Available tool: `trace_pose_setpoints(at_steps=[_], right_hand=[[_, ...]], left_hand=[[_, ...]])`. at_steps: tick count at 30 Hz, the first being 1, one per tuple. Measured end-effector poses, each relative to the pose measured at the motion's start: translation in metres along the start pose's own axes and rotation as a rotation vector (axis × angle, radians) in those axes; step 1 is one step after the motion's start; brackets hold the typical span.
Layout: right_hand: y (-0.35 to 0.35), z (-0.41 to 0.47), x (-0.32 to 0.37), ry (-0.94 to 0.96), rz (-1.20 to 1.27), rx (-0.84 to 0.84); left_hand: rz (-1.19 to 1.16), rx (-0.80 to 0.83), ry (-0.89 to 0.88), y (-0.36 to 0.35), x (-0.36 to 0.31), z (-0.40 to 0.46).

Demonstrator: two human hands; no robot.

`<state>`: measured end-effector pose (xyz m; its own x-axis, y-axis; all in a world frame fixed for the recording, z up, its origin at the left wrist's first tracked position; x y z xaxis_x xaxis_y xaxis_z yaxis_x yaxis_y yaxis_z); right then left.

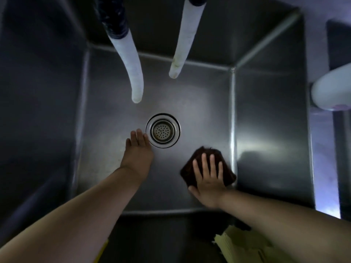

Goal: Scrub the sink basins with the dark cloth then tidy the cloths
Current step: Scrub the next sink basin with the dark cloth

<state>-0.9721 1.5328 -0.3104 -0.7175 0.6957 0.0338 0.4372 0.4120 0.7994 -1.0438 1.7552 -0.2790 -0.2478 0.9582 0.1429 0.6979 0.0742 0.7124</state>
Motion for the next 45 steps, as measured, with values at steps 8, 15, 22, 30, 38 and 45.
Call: trace_pose_setpoints(at_steps=[8, 15, 22, 30, 38, 45], right_hand=[[0.045, 0.059, -0.016, -0.107, 0.103, 0.051], [0.131, 0.179, -0.063, -0.229, 0.198, -0.157], [0.116, 0.152, -0.063, -0.213, 0.189, -0.178], [0.041, 0.037, -0.046, -0.13, 0.041, 0.088], [0.004, -0.019, -0.015, 0.325, -0.225, 0.258], [0.008, -0.013, 0.034, 0.639, -0.355, 0.413]], left_hand=[[0.051, -0.027, -0.013, -0.007, -0.002, 0.003], [0.094, 0.063, -0.044, -0.012, 0.001, 0.005], [0.093, 0.07, -0.057, -0.01, 0.001, 0.003], [0.019, 0.022, -0.088, -0.01, 0.006, -0.006], [0.02, -0.02, -0.112, -0.014, 0.012, -0.006], [0.012, -0.021, -0.106, -0.014, 0.011, -0.005]])
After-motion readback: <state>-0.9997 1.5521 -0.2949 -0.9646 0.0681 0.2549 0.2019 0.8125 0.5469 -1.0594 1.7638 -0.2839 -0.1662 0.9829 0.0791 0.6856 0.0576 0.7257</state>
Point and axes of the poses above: each hand's wrist, its own z-axis towards the middle knuckle, its own y-axis out of the back of the hand, x = y × z, the point moved 3 cm from there along z, towards the middle knuckle, and after that the axes turned 9 degrees about z, right-handed, at the moved point
